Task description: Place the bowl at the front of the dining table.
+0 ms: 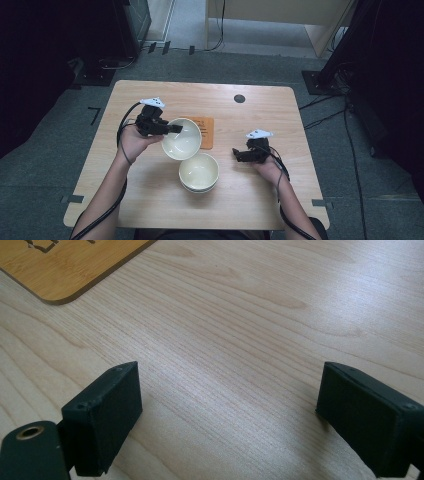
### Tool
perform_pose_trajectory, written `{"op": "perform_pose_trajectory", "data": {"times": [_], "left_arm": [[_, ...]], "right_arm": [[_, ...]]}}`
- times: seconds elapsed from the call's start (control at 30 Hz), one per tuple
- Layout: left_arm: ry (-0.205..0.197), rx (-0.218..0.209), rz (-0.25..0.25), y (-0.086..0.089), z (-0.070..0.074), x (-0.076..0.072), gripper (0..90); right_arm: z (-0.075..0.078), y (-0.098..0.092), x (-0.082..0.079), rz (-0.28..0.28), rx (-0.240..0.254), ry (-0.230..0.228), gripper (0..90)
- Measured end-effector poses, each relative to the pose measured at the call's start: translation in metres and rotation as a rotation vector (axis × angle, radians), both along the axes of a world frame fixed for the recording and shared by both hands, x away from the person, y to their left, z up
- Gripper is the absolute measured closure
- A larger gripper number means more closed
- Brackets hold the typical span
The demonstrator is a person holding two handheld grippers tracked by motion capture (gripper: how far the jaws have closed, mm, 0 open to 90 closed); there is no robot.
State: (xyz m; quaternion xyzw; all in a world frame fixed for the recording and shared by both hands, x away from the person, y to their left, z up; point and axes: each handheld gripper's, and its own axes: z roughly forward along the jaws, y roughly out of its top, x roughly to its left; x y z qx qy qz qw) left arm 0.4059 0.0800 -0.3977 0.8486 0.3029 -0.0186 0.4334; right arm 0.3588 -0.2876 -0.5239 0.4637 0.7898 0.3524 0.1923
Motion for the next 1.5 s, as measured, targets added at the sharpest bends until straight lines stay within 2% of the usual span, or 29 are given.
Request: {"op": "perform_pose_trajectory", "data": {"times": [0.4,1.5], "left_arm": [[-0.003,-0.002,-0.001,-0.001,0.002,0.006,81.1],[0.014,0.010,0.019,0.000,-0.010,0.028,81.1]], "right_arm": [[0.000,0.000,0.000,0.000,0.002,0.002,10.1],[0.000,0.000,0.000,0.002,0.000,0.002,10.1]]}}
